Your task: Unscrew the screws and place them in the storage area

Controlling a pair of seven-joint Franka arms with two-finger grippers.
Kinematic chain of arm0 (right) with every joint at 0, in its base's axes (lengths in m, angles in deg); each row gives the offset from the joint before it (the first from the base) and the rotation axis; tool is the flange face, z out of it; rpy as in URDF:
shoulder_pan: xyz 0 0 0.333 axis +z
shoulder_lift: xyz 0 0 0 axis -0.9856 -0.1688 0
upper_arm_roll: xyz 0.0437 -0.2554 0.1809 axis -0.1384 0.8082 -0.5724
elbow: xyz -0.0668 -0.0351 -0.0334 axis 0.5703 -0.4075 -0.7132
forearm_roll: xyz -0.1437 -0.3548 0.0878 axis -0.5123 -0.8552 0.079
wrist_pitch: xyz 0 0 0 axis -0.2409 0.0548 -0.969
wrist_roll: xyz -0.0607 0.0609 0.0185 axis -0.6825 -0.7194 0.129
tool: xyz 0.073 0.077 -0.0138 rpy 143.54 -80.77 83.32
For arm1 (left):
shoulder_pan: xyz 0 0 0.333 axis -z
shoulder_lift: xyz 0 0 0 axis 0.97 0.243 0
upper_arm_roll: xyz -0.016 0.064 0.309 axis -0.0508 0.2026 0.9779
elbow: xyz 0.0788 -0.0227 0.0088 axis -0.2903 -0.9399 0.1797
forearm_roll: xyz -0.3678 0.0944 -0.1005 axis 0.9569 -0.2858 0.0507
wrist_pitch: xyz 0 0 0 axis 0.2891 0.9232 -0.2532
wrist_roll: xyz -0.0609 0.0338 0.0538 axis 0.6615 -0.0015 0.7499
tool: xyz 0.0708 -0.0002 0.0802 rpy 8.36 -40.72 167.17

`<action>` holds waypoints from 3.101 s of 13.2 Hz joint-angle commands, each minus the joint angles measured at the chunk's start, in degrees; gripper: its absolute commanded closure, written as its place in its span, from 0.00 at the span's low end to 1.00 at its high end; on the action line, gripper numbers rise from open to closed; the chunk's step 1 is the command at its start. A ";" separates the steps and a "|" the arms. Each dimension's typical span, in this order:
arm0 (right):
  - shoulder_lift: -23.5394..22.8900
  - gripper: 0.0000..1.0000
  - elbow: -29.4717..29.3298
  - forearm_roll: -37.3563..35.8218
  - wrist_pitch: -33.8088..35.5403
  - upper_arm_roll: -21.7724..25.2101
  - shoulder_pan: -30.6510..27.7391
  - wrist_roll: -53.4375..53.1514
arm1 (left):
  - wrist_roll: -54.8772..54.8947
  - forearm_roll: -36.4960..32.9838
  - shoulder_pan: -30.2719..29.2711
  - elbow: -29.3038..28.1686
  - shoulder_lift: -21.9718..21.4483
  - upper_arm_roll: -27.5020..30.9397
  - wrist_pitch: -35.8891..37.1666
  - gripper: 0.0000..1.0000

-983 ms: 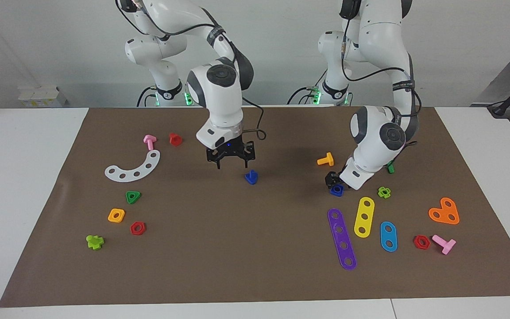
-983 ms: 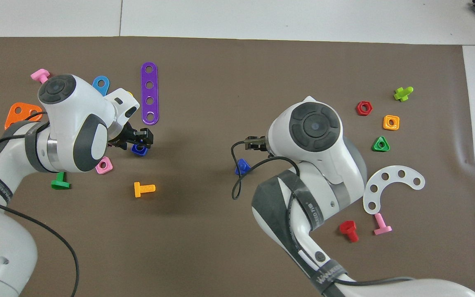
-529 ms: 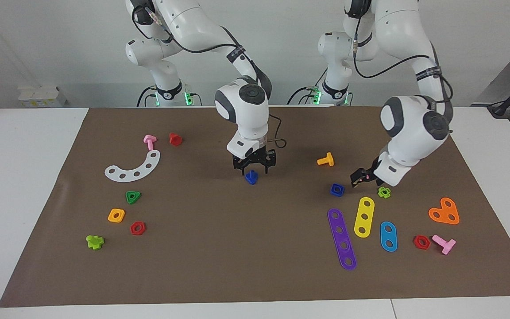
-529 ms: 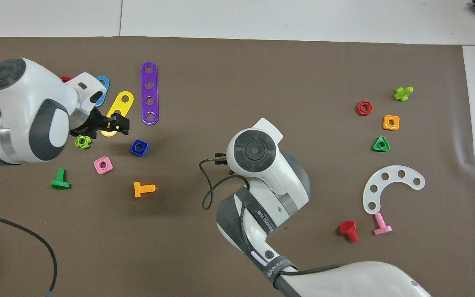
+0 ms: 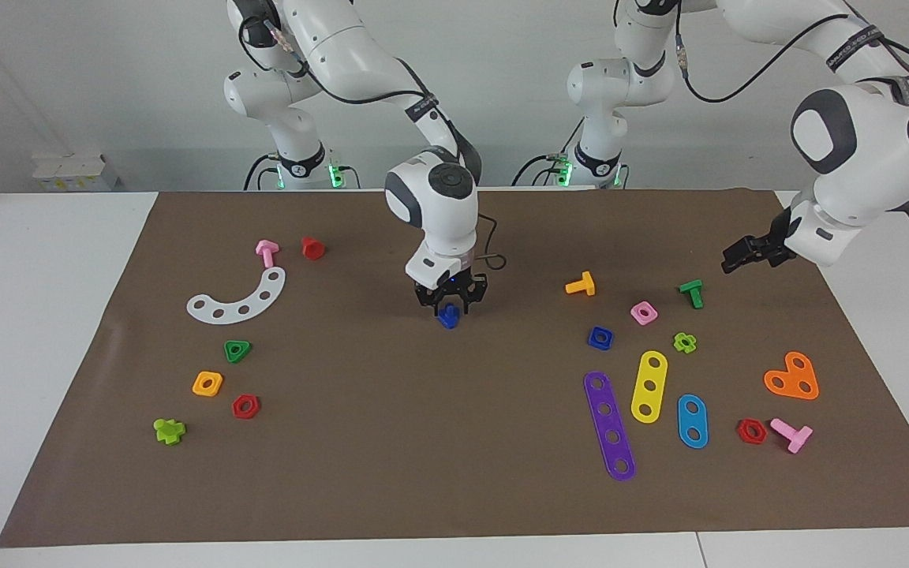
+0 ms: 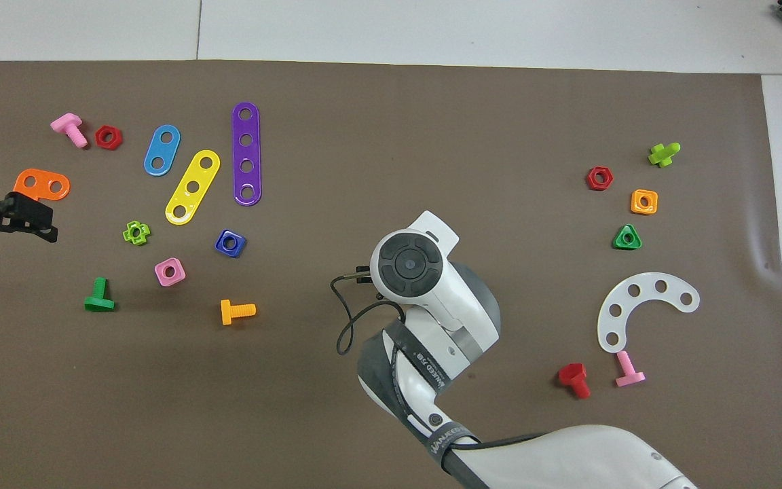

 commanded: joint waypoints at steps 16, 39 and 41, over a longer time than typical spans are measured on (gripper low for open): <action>4.69 1.00 5.62 -1.21 -5.58 0.18 -23.82 21.02 | -0.11 -2.76 3.54 2.76 -9.30 -4.42 -0.38 0.00; 21.47 0.00 -7.37 -0.51 22.87 0.01 -29.02 22.00 | -0.11 -1.97 -2.72 2.86 -10.27 -10.95 -0.20 0.00; 22.97 0.00 -8.61 0.45 26.49 0.01 -29.02 22.00 | -0.11 -1.97 -2.72 2.86 -10.27 -10.95 -0.20 0.00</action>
